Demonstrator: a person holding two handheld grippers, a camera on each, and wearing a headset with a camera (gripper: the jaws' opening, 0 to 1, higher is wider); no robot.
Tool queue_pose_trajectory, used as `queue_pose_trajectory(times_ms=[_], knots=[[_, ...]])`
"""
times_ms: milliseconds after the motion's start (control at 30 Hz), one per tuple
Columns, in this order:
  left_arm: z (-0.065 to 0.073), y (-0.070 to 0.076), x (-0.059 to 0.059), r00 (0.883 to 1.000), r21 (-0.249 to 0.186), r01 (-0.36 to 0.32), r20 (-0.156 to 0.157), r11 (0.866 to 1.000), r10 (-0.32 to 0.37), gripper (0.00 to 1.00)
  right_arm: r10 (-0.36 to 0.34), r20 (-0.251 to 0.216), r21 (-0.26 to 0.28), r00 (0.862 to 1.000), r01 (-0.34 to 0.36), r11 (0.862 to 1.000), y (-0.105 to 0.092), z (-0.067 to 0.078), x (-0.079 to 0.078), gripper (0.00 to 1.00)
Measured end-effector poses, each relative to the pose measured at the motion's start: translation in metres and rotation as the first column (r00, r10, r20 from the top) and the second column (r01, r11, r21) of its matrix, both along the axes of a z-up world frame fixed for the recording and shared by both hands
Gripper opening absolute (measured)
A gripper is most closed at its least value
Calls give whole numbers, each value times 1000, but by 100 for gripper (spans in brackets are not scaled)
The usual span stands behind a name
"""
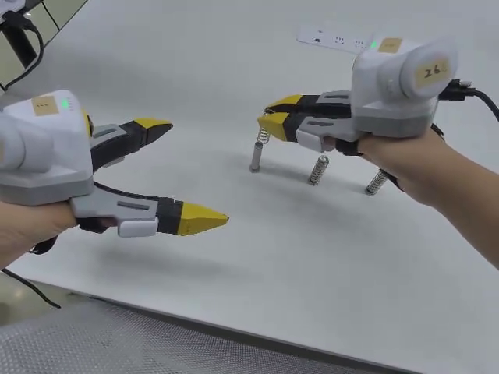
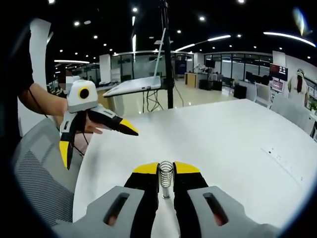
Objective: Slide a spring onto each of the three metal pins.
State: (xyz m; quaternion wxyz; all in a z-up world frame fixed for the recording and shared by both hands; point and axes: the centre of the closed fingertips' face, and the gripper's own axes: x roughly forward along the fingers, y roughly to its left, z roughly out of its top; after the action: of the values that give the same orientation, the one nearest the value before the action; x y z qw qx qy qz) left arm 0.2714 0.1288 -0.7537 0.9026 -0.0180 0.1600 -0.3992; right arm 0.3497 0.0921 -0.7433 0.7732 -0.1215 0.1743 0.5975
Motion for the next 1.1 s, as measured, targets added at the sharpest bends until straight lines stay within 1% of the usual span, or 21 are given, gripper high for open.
queue_pose_trajectory(times_ms=[200, 400, 633, 700, 867, 1033, 1100], knots=[[0, -1, 0, 1000, -6, -1, -4, 1000, 1, 98, -2, -5, 3, 1000, 2, 1000, 2, -1, 0, 8], [-1, 0, 0, 1000, -7, -6, -3, 1000, 6, 98, -1, -1, -12, 1000, 1, 1000, 3, -6, -1, 8], [-2, 0, 0, 1000, -6, -7, -7, 1000, 7, 98, -1, -8, -22, 1000, 1, 1000, 2, -12, 1, 8], [-2, 0, 0, 1000, -9, -8, -8, 1000, 8, 98, -6, -13, -28, 1000, 6, 1000, 2, -14, 1, 8], [-4, 1, -1, 1000, -6, -10, -10, 1000, 10, 98, -4, -8, -48, 1000, 4, 999, 3, -21, -1, 8], [-5, 2, -1, 1000, -2, -13, -13, 1000, 13, 98, -15, -20, -74, 1000, 13, 997, 4, -31, -1, 8], [-5, 3, -2, 1000, -3, -16, -12, 1000, 16, 98, -18, -21, -76, 1000, 16, 997, 4, -33, -1, 8]])
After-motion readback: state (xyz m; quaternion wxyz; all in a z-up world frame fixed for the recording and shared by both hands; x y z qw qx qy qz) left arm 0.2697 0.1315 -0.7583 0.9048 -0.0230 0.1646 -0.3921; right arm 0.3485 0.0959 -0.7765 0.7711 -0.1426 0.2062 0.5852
